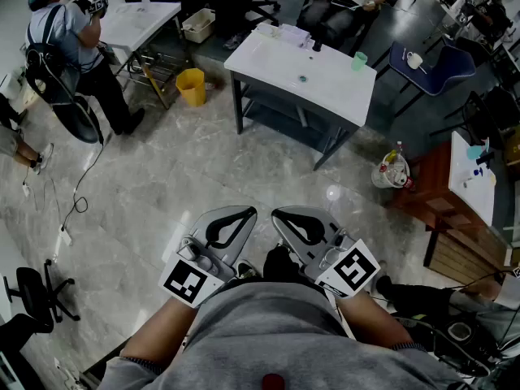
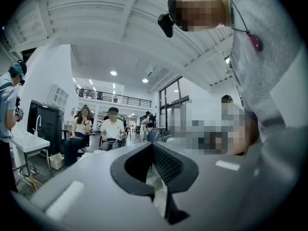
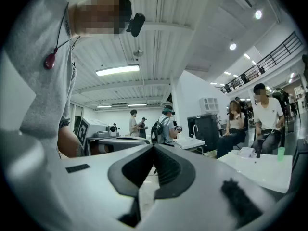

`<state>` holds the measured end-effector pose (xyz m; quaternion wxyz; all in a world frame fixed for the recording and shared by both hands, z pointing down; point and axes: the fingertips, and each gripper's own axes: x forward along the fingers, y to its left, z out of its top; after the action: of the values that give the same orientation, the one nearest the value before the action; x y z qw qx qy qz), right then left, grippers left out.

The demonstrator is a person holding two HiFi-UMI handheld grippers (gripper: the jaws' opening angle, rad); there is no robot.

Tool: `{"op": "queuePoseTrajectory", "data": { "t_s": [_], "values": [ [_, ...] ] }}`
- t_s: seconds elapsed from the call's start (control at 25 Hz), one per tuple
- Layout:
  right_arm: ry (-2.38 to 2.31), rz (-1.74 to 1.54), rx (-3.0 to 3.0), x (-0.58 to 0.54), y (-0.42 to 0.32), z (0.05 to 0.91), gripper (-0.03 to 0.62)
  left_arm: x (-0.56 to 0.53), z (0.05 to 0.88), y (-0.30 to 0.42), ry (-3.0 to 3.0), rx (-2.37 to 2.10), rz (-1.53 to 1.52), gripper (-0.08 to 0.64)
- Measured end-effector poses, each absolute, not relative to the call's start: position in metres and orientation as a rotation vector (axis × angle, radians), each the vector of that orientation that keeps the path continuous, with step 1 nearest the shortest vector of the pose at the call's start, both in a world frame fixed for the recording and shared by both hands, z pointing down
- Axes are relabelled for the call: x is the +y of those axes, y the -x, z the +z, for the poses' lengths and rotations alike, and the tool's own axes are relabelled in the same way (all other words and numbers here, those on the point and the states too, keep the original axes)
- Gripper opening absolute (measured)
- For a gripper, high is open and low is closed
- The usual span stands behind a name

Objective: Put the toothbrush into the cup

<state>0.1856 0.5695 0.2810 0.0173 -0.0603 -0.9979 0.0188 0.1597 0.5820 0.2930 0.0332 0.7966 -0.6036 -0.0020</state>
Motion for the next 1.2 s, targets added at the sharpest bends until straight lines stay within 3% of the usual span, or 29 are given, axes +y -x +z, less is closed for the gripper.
{"op": "queuePoseTrajectory", "data": {
  "t_s": [0.52,1.2],
  "values": [
    [0.179,0.092,-3.111,0.577,-0.2,0.281,0.014,0.591,0.292,-0.177,-2.441,-1.86,-0.029,0.003],
    [0.277,0.086,-3.123,0.499,-0.176,0.276,0.014,0.519,0.288,-0.148,-2.355,-1.964,-0.039,0.003]
  ]
}}
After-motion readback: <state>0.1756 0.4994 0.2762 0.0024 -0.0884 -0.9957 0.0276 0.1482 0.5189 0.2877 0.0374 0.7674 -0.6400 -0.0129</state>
